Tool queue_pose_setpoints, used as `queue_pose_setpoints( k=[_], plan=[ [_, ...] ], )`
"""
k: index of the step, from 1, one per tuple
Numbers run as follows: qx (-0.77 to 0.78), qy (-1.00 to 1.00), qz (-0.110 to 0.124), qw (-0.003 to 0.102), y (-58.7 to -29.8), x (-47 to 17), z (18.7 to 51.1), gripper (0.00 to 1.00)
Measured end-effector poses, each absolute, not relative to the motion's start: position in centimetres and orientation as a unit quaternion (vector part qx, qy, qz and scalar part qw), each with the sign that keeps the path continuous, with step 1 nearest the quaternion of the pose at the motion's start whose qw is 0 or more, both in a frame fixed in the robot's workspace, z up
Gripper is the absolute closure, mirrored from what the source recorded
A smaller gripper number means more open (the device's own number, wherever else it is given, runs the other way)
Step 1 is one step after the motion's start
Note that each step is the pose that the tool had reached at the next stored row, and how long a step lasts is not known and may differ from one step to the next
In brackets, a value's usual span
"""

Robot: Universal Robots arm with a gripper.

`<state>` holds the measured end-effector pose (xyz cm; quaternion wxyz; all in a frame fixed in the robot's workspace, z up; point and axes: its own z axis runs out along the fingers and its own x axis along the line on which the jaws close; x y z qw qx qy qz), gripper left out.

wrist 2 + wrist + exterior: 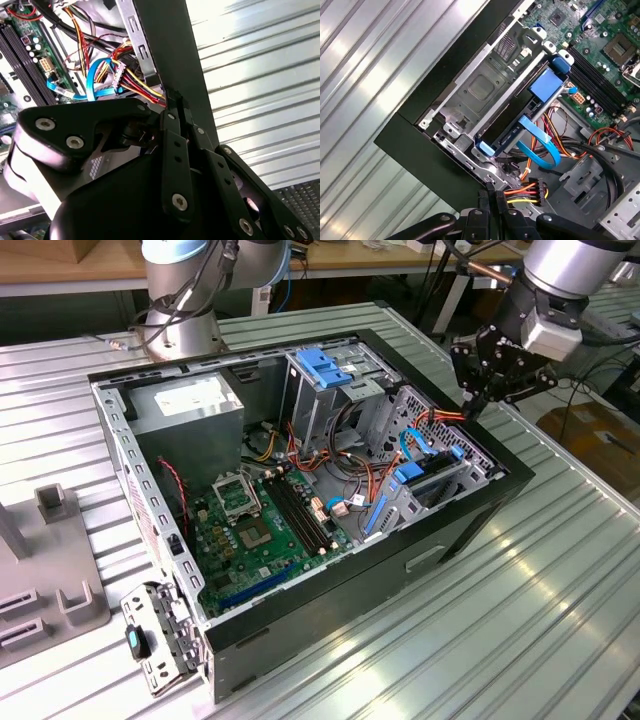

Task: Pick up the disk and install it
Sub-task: 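Insert the second disk wire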

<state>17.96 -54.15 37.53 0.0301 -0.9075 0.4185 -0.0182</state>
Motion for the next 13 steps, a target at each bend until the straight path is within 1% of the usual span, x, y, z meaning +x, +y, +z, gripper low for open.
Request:
queue_pose_setpoints(
  k=[13],
  plan=[
    [-0.868,0.495,-0.021,0.028,-54.15,17.82,37.49,0.84]
  ],
)
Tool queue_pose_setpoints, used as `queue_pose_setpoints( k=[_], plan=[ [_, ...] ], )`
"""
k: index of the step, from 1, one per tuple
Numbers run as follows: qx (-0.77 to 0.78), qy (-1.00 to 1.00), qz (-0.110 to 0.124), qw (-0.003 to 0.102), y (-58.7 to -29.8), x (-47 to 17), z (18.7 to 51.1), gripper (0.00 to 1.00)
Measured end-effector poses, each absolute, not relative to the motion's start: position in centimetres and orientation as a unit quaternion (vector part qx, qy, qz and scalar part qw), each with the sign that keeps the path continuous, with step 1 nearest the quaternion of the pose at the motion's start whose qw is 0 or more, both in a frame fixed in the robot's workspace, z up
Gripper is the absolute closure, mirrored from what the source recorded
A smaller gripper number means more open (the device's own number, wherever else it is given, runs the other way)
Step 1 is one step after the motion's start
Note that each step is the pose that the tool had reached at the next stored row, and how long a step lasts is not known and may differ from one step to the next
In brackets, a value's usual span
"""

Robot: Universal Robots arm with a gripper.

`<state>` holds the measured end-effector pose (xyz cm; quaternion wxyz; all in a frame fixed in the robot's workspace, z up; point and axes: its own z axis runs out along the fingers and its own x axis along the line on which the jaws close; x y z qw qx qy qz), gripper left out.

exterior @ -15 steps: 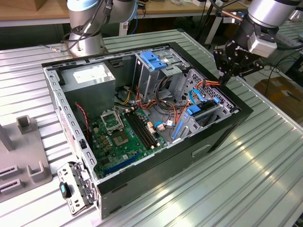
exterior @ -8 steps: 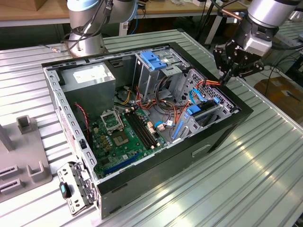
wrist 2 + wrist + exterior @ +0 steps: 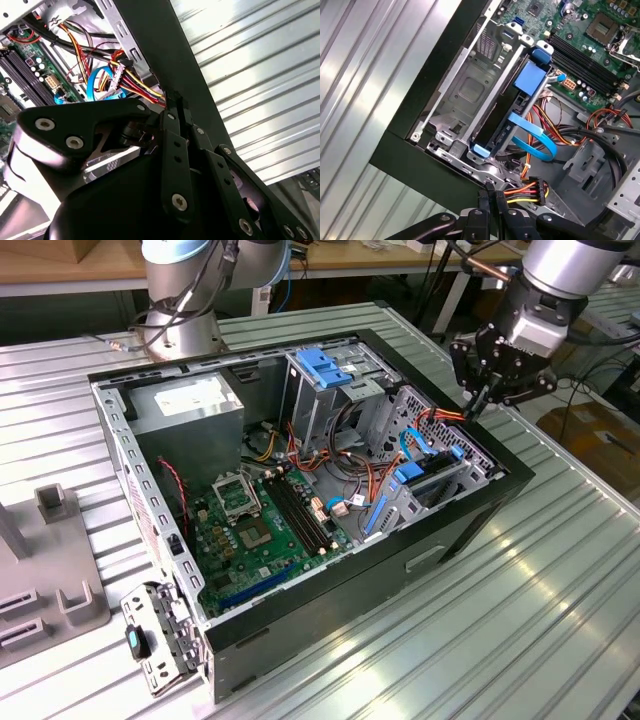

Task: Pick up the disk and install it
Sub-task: 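Insert the second disk wire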

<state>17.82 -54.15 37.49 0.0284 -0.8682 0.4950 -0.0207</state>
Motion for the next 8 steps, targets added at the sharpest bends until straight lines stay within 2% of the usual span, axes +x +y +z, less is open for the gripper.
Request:
queue_pose_setpoints(
  k=[8],
  plan=[
    [-0.838,0.544,-0.022,0.027,-54.15,17.77,37.47,0.84]
  ],
)
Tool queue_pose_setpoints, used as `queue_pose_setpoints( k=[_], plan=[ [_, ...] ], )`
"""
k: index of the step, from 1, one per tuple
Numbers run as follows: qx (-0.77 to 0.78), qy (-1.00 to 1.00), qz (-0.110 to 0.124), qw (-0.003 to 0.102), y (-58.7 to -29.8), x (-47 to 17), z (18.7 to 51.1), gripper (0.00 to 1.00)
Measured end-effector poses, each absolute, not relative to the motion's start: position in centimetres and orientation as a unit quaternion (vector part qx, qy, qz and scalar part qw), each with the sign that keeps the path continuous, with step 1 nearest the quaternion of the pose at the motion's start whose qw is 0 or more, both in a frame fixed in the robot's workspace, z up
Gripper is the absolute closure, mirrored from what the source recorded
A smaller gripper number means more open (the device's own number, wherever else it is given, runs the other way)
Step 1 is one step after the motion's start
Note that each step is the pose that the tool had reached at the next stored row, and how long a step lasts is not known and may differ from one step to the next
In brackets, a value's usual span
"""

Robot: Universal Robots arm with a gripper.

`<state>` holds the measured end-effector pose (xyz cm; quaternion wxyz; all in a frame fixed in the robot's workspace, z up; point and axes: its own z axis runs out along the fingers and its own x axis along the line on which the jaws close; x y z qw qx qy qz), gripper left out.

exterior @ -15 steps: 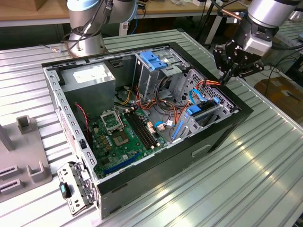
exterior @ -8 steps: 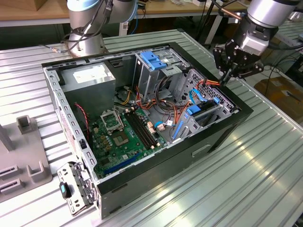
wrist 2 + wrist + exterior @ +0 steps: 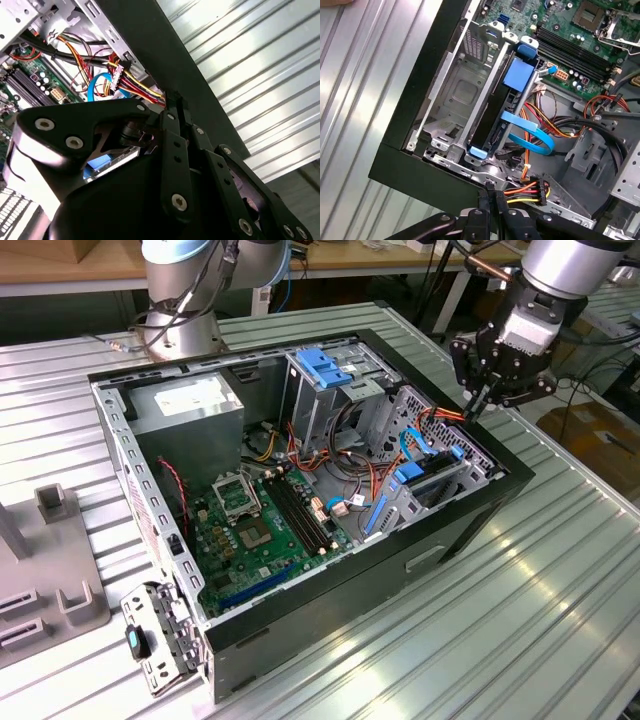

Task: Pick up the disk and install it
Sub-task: 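Insert the second disk wire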

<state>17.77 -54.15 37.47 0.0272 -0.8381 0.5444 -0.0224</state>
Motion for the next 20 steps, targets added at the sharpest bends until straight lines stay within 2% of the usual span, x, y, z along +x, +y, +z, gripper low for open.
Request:
queue_pose_setpoints(
  k=[20],
  plan=[
    [-0.778,0.627,-0.025,0.025,-54.2,15.9,37.1,0.84]
  ],
)
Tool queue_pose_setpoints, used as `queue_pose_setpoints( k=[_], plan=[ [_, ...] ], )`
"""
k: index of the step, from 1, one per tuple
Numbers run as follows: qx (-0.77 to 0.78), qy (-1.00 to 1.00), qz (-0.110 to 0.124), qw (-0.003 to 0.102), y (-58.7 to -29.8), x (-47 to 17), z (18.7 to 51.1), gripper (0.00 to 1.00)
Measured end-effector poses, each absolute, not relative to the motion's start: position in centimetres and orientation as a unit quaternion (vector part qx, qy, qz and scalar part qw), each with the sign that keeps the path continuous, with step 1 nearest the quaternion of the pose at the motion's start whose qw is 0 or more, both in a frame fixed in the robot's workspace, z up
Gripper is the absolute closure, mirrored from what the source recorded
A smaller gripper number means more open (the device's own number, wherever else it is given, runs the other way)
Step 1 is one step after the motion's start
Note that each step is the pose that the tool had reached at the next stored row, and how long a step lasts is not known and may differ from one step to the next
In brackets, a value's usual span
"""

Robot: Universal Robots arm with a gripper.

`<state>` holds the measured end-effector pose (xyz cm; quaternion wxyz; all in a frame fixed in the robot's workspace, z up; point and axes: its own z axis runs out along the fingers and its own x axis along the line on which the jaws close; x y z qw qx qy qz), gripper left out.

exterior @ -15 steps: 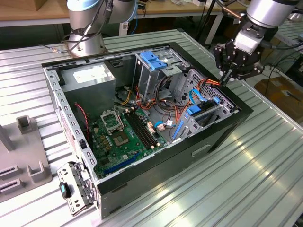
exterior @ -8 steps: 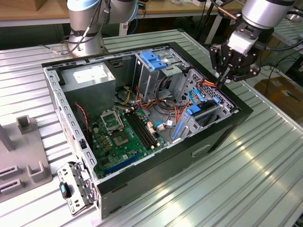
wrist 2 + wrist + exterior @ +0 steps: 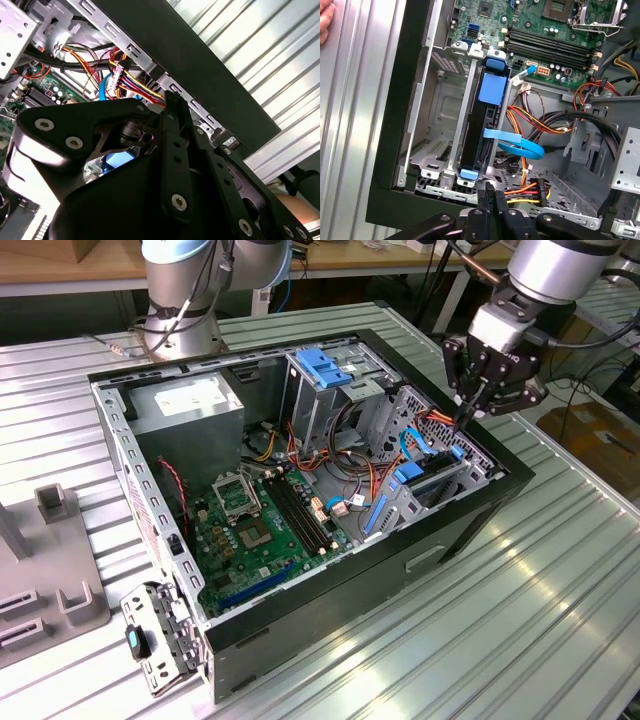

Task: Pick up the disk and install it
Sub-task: 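Insert the second disk wire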

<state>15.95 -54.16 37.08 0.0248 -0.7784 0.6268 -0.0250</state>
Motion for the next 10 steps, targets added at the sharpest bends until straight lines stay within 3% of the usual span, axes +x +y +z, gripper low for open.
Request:
queue_pose_setpoints(
  k=[10],
  plan=[
    [-0.759,0.65,-0.026,0.024,-54.16,15.27,37.07,0.84]
  ],
)
